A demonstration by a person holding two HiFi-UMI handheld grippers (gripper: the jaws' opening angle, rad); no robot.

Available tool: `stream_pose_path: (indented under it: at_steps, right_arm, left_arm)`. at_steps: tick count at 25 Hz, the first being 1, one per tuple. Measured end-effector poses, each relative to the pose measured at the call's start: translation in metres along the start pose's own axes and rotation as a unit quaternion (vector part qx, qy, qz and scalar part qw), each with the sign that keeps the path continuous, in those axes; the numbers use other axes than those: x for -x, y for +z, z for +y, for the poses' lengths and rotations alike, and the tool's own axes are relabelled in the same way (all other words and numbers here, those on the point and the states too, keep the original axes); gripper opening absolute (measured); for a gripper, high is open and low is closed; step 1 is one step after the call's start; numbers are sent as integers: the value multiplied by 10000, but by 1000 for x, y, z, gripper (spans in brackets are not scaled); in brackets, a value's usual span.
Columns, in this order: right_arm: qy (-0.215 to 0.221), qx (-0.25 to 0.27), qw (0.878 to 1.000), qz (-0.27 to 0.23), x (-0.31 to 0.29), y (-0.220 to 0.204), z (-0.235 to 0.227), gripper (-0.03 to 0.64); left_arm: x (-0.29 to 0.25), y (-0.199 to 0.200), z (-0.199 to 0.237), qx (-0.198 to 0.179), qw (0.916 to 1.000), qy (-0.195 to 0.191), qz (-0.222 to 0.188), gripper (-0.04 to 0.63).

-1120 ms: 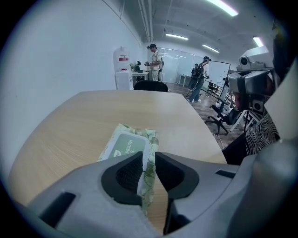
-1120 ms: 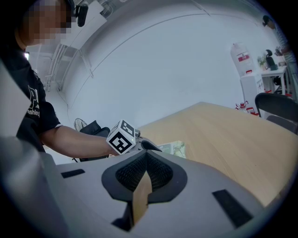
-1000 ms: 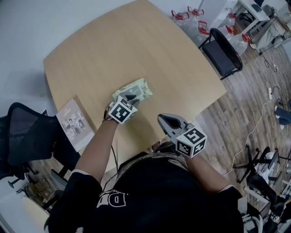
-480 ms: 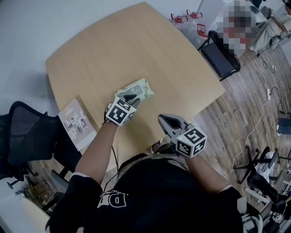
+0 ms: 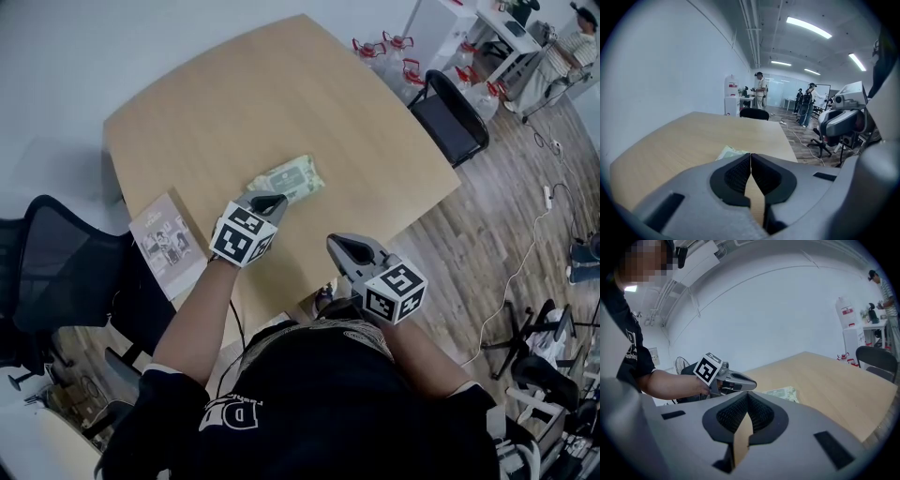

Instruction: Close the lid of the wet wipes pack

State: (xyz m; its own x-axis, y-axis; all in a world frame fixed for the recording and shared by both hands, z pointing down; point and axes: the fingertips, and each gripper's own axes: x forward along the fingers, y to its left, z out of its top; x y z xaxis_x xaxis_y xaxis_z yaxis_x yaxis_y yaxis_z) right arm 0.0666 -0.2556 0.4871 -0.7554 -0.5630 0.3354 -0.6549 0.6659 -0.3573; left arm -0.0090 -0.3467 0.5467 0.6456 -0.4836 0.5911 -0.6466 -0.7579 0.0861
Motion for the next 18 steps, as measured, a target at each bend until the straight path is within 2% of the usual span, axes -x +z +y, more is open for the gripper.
stream_pose_path:
  at_steps: [12,15,18]
  right_arm:
    - [-201,-16,9990,-395,29,-7,69,0]
    - [-245,-45,9988,-421,36,-13,84,0]
    - [-286,-52,9986,-451,42,-16,97,0]
  left_arm:
    - [106,-10,-58,442,9949,-214,-886,20]
    - [130,-15,-75,554,9922,-259,-1089,20]
    - [151,-19,-93,827,9871,-397,-1314,20]
